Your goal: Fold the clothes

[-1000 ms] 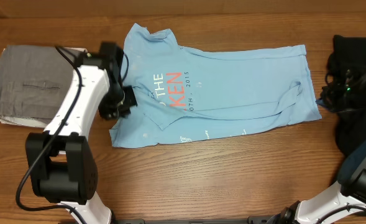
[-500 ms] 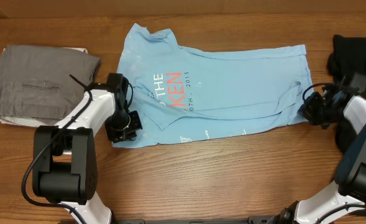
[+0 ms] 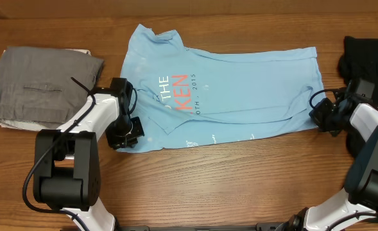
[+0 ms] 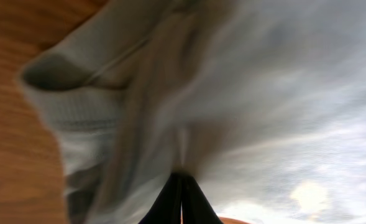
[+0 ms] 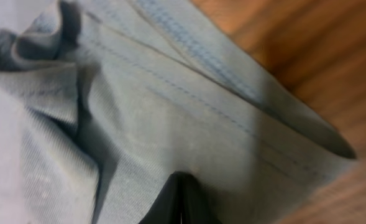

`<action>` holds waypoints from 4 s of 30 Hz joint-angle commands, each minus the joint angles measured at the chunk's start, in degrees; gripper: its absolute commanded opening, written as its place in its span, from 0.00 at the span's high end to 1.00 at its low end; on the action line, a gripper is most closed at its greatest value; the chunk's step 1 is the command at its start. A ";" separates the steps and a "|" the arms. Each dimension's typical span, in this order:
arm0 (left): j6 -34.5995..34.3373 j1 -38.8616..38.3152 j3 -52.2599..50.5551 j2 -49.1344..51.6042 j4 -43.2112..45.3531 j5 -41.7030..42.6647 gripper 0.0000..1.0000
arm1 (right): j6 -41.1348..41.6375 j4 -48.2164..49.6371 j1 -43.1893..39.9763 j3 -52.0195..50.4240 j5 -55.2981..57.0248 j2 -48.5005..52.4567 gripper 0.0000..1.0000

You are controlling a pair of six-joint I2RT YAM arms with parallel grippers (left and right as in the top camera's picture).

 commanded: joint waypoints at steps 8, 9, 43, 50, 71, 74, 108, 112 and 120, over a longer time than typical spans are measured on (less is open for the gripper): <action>-0.33 3.37 -0.50 -0.42 -2.93 -5.35 0.96 | 4.35 -9.09 -1.40 -2.08 12.50 0.76 0.93; 0.26 3.56 -0.44 -0.46 -3.04 -5.27 0.96 | 4.35 -9.62 -1.40 -2.08 12.63 0.76 0.93; 0.20 6.10 11.04 -16.15 -10.67 0.85 0.00 | 5.25 -24.37 0.85 15.39 9.42 0.76 0.96; 0.20 6.10 11.04 -16.15 -10.67 0.85 0.00 | 5.44 -17.14 0.87 10.12 9.40 0.76 0.96; 0.20 6.10 11.04 -16.15 -10.67 0.85 0.00 | 5.88 -7.23 0.96 4.42 -2.49 0.76 0.96; 0.20 6.10 11.04 -16.15 -10.67 0.85 0.00 | 5.90 -4.70 0.96 4.46 -7.28 0.76 0.96; 0.20 6.10 11.04 -16.15 -10.67 0.85 0.00 | 0.37 -16.48 1.11 24.17 -5.68 1.11 0.57; 0.20 6.10 11.04 -16.15 -10.67 0.85 0.00 | 2.01 -17.31 1.29 24.15 -4.48 1.51 0.57; 0.20 6.10 11.04 -16.15 -10.67 0.85 0.00 | 8.68 -19.02 4.11 24.15 -4.42 6.38 0.57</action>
